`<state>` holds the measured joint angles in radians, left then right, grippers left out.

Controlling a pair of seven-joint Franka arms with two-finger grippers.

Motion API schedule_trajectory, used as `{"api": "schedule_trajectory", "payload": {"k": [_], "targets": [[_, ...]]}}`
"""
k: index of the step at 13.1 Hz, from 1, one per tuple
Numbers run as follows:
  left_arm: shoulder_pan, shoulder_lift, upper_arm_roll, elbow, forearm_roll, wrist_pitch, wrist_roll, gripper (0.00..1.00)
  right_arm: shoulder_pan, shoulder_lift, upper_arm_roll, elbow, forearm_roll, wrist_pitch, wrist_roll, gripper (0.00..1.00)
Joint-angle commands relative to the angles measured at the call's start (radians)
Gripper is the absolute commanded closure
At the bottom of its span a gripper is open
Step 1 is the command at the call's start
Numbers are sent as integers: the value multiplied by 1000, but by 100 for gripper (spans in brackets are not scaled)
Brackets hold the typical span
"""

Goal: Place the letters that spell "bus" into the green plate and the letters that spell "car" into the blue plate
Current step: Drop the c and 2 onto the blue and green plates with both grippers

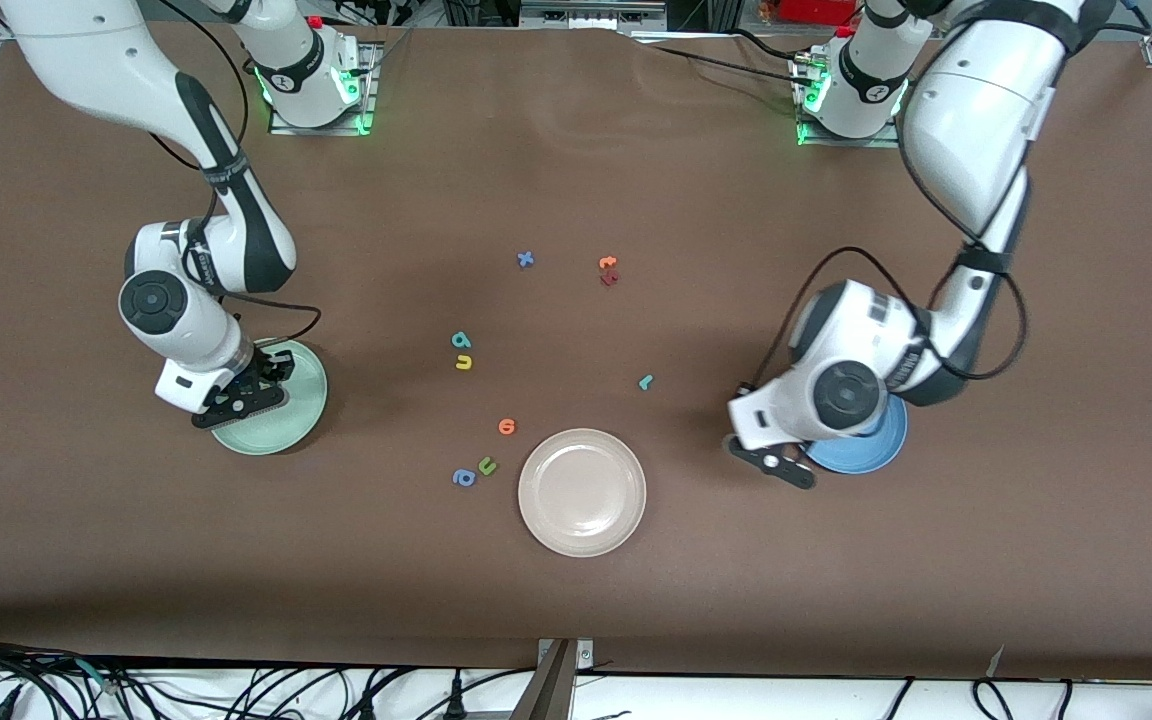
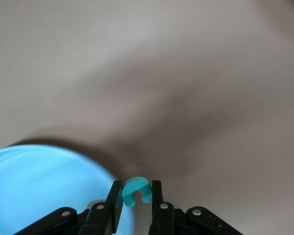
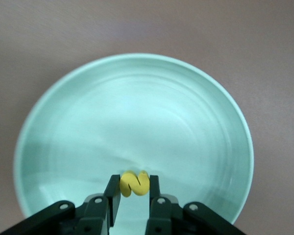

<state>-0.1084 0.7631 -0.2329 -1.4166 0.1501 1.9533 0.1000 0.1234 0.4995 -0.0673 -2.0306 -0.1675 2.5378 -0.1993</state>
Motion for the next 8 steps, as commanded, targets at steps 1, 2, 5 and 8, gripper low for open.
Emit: {"api": "schedule_trajectory", "payload": {"k": [1, 2, 5, 8], "targets": [[91, -7, -10, -22, 26, -11, 145, 86, -7, 30, 1, -2, -6, 42, -14, 79], [105, -5, -10, -22, 31, -11, 148, 45, -7, 30, 1, 0, -4, 42, -5, 18], [98, -19, -28, -30, 19, -27, 80, 0, -7, -16, 4, -3, -1, 23, 9, 0], [87, -25, -136, -28, 17, -51, -101, 0, -5, -102, 58, -2, 61, -85, 96, 0]]}}
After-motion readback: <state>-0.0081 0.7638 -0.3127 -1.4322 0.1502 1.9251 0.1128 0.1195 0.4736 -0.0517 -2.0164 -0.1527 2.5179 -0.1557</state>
